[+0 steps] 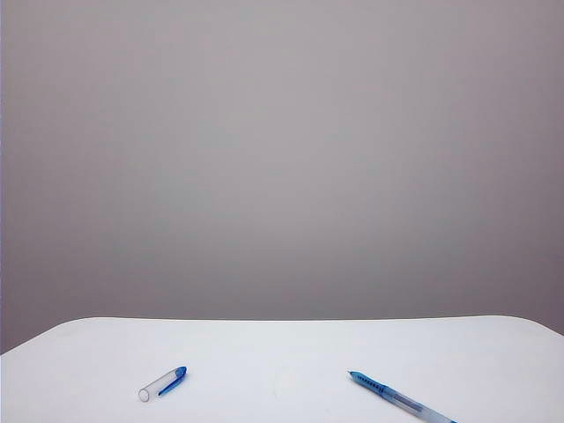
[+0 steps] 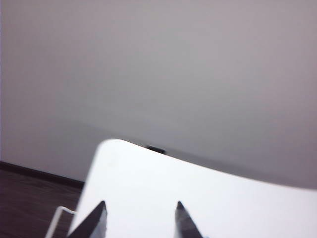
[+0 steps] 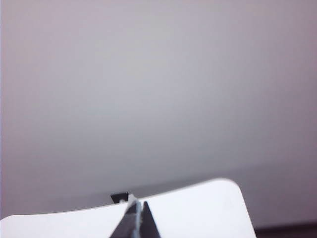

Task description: Pick up the pen and remove the cap.

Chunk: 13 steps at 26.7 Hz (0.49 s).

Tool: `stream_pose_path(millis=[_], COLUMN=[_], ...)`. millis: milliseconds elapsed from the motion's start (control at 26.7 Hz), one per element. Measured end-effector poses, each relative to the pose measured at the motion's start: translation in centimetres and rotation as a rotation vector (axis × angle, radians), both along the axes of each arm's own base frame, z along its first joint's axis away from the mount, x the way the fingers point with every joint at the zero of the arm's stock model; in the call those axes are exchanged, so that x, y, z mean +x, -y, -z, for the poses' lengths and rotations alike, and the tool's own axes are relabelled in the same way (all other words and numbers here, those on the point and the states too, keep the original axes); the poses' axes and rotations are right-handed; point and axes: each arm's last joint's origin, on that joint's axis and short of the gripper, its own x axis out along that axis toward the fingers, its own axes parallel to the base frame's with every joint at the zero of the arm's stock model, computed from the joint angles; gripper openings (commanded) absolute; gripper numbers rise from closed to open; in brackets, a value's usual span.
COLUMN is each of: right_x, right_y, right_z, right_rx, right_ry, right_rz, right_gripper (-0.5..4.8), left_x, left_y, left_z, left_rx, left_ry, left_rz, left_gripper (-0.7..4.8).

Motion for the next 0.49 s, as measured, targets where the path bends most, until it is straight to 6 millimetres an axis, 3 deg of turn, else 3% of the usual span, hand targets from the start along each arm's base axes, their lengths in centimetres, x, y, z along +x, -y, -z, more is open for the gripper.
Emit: stream_pose_path(millis=[150,338,488], right_x=[1.9,3.3,4.1], right_y=[0.6,0.9,0.6], right_z=[4.1,7.8,10.8], right_rx=[0.118,0.142,0.035], right_ry=[-0.128,-0.176,-0.225], right_rz=[0.074,0.079,0.120], right_gripper=[-0.06,-0.06,-0.05], left_x=[1.5,2.6,2.9], left_y=[-0.4,-0.4,-0.1], left_z=[3.4,7.2,7.9], left_rx=[0.008,0.056,0.096], left_ry=[-0.063,-0.129,-0.100], left_rz=[-0.072,-0.038,0.004], left_gripper=[1.69,1.36,0.81])
